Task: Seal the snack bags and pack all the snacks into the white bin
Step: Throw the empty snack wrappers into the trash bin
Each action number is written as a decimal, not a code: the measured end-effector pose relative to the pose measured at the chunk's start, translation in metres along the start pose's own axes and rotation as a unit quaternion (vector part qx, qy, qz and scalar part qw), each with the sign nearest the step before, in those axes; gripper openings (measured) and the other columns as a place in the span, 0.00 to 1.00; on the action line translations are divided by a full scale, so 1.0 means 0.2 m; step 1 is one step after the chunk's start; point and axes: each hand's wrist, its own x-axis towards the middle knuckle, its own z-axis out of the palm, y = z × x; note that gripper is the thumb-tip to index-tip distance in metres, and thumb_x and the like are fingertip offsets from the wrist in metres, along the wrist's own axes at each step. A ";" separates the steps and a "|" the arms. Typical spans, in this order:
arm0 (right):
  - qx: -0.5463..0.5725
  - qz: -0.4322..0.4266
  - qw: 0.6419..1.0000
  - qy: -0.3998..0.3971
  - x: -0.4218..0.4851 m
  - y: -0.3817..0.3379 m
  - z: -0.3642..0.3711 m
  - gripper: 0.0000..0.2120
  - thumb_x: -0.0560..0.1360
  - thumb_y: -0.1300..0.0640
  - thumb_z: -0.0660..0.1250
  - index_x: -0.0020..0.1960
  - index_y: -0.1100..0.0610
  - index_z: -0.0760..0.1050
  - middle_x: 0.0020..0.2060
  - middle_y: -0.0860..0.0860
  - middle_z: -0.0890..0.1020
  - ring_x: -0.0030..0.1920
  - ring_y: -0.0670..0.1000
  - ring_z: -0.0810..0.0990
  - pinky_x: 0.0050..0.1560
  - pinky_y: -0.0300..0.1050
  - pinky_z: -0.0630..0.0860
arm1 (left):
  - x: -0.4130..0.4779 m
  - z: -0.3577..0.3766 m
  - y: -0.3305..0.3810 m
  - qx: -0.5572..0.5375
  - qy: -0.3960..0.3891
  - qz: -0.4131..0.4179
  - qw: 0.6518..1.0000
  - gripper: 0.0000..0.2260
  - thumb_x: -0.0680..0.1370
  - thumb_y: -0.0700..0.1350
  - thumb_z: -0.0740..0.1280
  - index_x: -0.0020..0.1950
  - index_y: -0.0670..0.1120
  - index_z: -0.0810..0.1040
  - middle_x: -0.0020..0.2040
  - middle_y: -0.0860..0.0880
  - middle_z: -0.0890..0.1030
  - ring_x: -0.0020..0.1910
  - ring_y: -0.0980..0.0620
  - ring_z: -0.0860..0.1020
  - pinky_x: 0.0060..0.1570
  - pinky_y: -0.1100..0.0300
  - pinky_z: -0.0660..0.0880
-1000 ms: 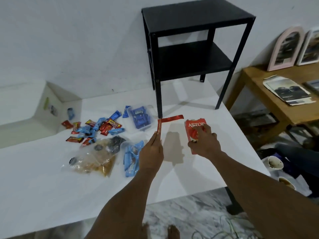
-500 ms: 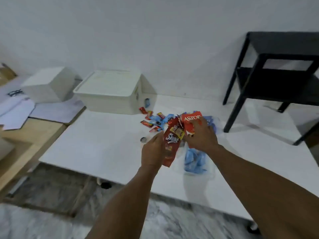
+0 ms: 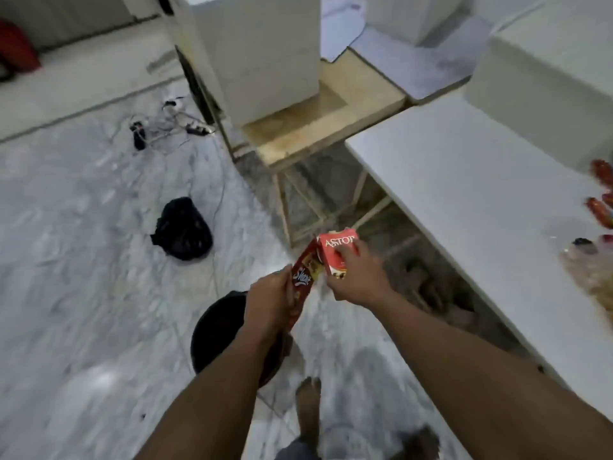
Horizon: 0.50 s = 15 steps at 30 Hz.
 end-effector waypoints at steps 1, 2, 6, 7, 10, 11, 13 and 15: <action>-0.003 -0.009 0.999 -0.033 0.04 -0.09 0.17 0.35 0.69 0.41 0.68 0.73 0.47 0.63 0.77 0.52 0.58 0.68 0.63 0.68 0.63 0.59 0.73 | -0.04 0.01 -0.17 0.001 -0.001 -0.029 1.000 0.24 0.73 0.60 0.52 0.54 0.48 0.80 0.43 0.47 0.85 0.40 0.44 0.82 0.40 0.51 0.77; -0.004 -0.017 0.997 -0.069 0.09 -0.16 0.33 0.35 0.69 0.41 0.68 0.73 0.46 0.63 0.77 0.52 0.58 0.68 0.64 0.67 0.63 0.59 0.73 | -0.07 0.05 -0.33 0.005 0.003 -0.056 0.998 0.20 0.75 0.58 0.55 0.54 0.49 0.80 0.43 0.48 0.85 0.40 0.45 0.82 0.40 0.51 0.77; -0.009 -0.041 0.984 -0.174 0.22 -0.32 0.97 0.36 0.69 0.40 0.68 0.74 0.45 0.61 0.77 0.51 0.56 0.68 0.65 0.66 0.65 0.60 0.71 | -0.18 0.29 -0.96 0.002 0.011 -0.140 0.990 0.10 0.80 0.50 0.62 0.56 0.51 0.81 0.44 0.50 0.86 0.42 0.47 0.83 0.41 0.51 0.79; -0.013 -0.043 0.980 -0.193 0.25 -0.32 1.13 0.36 0.70 0.41 0.68 0.75 0.45 0.61 0.77 0.51 0.56 0.68 0.66 0.66 0.65 0.60 0.71 | -0.21 0.36 -1.09 0.005 0.016 -0.153 0.988 0.09 0.80 0.48 0.63 0.56 0.51 0.81 0.44 0.49 0.86 0.42 0.46 0.83 0.40 0.52 0.79; -0.035 -0.055 0.971 -0.230 0.32 -0.30 1.51 0.36 0.70 0.42 0.68 0.75 0.44 0.61 0.78 0.50 0.55 0.68 0.67 0.66 0.66 0.61 0.71 | -0.26 0.55 -1.39 0.007 0.028 -0.178 0.984 0.11 0.80 0.45 0.64 0.58 0.51 0.82 0.43 0.47 0.87 0.41 0.44 0.83 0.37 0.58 0.75; -0.049 -0.065 0.967 -0.241 0.34 -0.28 1.61 0.36 0.70 0.42 0.68 0.75 0.44 0.61 0.78 0.50 0.55 0.69 0.67 0.65 0.66 0.61 0.71 | -0.28 0.62 -1.47 0.010 0.026 -0.184 0.982 0.12 0.80 0.45 0.63 0.61 0.52 0.82 0.43 0.47 0.87 0.41 0.43 0.83 0.36 0.58 0.74; -0.072 -0.081 0.959 -0.260 0.38 -0.24 1.78 0.35 0.71 0.43 0.69 0.75 0.45 0.61 0.78 0.52 0.56 0.71 0.66 0.64 0.69 0.59 0.68 | -0.30 0.73 -1.59 0.003 0.010 -0.206 0.979 0.13 0.80 0.46 0.63 0.63 0.51 0.81 0.43 0.45 0.86 0.42 0.41 0.83 0.38 0.55 0.77; -0.070 -0.079 0.959 -0.264 0.42 -0.21 1.89 0.34 0.71 0.43 0.69 0.75 0.47 0.64 0.77 0.53 0.58 0.72 0.65 0.65 0.71 0.56 0.66 | -0.33 0.81 -1.67 -0.007 -0.002 -0.224 0.974 0.13 0.80 0.47 0.63 0.62 0.50 0.81 0.44 0.44 0.86 0.43 0.40 0.83 0.40 0.52 0.79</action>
